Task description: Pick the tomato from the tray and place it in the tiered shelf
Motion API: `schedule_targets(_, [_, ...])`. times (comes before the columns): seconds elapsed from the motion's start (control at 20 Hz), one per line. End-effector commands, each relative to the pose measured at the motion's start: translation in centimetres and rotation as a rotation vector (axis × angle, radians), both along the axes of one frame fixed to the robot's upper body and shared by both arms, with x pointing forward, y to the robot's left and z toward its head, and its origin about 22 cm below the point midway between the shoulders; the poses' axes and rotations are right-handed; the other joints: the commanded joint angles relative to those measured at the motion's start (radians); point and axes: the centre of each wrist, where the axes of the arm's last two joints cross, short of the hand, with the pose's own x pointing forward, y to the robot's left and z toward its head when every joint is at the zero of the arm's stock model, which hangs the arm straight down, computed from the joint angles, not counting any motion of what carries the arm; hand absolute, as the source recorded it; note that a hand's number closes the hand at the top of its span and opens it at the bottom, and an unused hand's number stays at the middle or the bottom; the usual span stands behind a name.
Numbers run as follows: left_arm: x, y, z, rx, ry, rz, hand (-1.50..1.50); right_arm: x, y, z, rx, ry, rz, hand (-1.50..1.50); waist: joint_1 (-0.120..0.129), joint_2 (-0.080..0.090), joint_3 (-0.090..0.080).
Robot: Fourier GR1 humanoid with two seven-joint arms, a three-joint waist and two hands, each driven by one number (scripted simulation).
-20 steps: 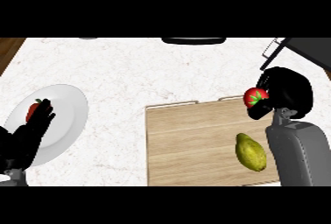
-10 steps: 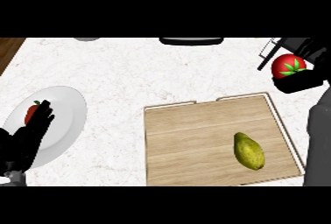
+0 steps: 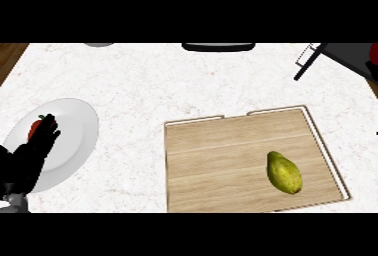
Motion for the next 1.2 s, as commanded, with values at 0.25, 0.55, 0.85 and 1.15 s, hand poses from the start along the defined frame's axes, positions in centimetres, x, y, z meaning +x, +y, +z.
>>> schedule_targets(0.25, [0.6, 0.1, 0.5, -0.001, -0.002, 0.01, 0.0, 0.7, 0.1, 7.0, -0.129, -0.032, -0.185, 1.5, 0.009, 0.004, -0.001])
schedule_targets(0.55, [-0.6, -0.5, 2.9, 0.007, -0.02, -0.017, 0.0, 2.8, -3.0, 8.4, -0.176, 0.026, -0.236, 1.5, 0.02, 0.003, 0.0])
schedule_targets(0.85, [0.4, -0.7, 1.2, -0.007, 0.0, -0.009, 0.0, 5.4, -3.6, 8.2, -0.208, 0.049, -0.257, 1.5, 0.015, 0.005, 0.0])
schedule_targets(1.15, [-0.5, -0.3, 0.0, -0.006, 0.002, -0.025, 0.0, 6.2, -8.0, 9.8, -0.257, 0.08, -0.327, 1.5, 0.016, 0.005, 0.0])
